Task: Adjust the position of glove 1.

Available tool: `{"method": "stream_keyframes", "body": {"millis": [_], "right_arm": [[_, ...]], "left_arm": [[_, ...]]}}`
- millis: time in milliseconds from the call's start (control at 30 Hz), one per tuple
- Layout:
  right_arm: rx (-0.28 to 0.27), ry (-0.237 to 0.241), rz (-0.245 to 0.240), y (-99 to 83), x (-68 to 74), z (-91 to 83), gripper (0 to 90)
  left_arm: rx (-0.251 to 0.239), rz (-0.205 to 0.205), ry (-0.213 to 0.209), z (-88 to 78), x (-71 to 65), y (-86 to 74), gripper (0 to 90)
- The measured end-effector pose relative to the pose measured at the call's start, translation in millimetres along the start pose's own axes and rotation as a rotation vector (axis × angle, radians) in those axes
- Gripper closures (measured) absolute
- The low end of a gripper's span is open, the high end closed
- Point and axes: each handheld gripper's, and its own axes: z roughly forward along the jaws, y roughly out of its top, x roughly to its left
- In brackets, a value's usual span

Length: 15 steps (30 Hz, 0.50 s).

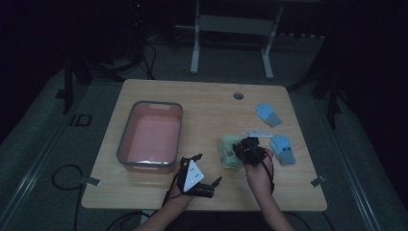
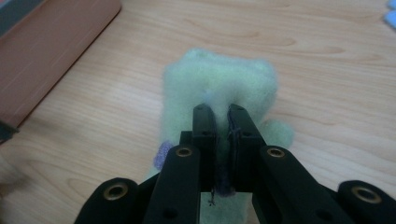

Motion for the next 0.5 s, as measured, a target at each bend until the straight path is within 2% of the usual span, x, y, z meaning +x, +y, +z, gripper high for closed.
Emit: {"method": "stream_keyframes", "body": {"millis": [133, 233, 500], "right_arm": [[0.015, -0.004, -0.004, -3.6, 5.3, 7.2, 83.3], [0.023, -0.002, 0.005, -7.2, 5.8, 12.7, 83.2], [0.062, -0.027, -0.009, -19.1, 3.6, 32.2, 82.2]], "left_arm": [[-0.002, -0.001, -0.001, 0.0, 0.1, -0.1, 0.2], [0.0, -0.003, -0.003, 0.2, 0.2, 0.0, 0.2], [0.007, -0.004, -0.005, 0.4, 0.9, 0.2, 0.2]]}}
